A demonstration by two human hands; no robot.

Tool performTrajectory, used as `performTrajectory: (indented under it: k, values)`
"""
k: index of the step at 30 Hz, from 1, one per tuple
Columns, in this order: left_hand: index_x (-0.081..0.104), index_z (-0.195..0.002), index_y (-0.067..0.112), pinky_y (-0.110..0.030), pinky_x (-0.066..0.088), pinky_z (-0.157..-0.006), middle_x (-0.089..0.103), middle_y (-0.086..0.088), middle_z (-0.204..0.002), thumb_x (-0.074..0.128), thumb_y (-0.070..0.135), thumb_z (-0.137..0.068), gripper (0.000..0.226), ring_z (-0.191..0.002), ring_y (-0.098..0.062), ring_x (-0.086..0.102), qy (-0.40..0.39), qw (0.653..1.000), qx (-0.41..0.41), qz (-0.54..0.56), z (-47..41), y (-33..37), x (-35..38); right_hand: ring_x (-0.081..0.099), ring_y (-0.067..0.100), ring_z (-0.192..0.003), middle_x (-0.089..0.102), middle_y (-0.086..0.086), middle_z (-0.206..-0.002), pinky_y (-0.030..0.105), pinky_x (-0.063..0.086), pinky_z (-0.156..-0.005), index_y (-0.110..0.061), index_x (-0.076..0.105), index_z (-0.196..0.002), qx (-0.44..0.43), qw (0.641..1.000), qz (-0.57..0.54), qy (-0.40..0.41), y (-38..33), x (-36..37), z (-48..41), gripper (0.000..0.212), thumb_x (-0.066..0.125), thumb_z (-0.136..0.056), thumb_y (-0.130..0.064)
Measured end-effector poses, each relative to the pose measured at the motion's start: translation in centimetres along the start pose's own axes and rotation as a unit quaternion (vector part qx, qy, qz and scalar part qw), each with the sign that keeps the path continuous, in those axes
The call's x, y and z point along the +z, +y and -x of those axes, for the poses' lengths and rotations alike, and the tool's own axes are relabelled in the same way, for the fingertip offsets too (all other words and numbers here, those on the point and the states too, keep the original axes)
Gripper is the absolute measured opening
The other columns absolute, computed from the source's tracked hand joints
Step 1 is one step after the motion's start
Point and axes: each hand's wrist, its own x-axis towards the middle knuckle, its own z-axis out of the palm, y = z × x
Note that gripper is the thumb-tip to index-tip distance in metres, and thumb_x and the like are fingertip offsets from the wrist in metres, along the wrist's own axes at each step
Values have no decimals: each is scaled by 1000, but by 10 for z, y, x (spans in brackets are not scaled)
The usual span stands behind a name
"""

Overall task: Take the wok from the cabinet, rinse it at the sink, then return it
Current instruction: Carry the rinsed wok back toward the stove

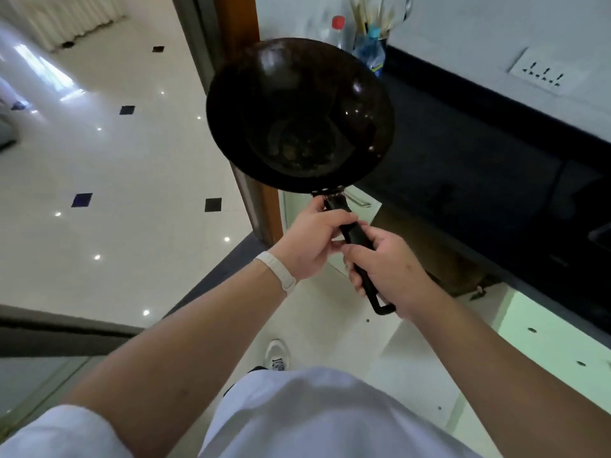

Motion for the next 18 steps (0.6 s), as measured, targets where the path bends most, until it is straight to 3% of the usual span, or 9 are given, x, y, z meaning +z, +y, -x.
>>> performTrajectory:
  k: [4, 8, 13, 18]
  values:
    - [51, -125, 6, -44, 59, -86, 62, -15, -103, 59, -3, -91, 36, -82, -20, 73, -53, 998, -30, -8, -29, 20, -8, 51, 18, -51, 54, 10, -64, 29, 48, -47, -16, 63, -96, 3, 998, -3, 70, -9, 15, -21, 8, 58, -96, -9]
    - [52, -111, 10, -31, 58, -63, 59, -13, -97, 57, -4, -91, 25, -79, -18, 72, -117, 991, -69, -20, -52, 23, 3, 50, 17, -48, 54, 12, -63, 28, 48, -46, -12, 63, -97, 17, 992, -9, 128, -15, 7, -26, 6, 58, -96, -9]
    - [53, -108, 9, -36, 59, -78, 60, -12, -91, 57, -5, -91, 23, -84, -23, 71, -166, 980, -104, -22, -85, 18, 30, 51, 18, -49, 55, 13, -67, 29, 46, -47, 1, 62, -105, 43, 980, -38, 188, -13, -19, -36, 13, 58, -96, -8]
    - [52, -112, 9, -41, 53, -87, 61, -7, -88, 56, -4, -91, 25, -84, -23, 71, -189, 973, -119, -62, -118, 2, 62, 52, 16, -48, 56, 8, -63, 30, 48, -47, -4, 63, -101, 53, 970, -65, 226, -3, -53, -45, 8, 58, -96, -8]
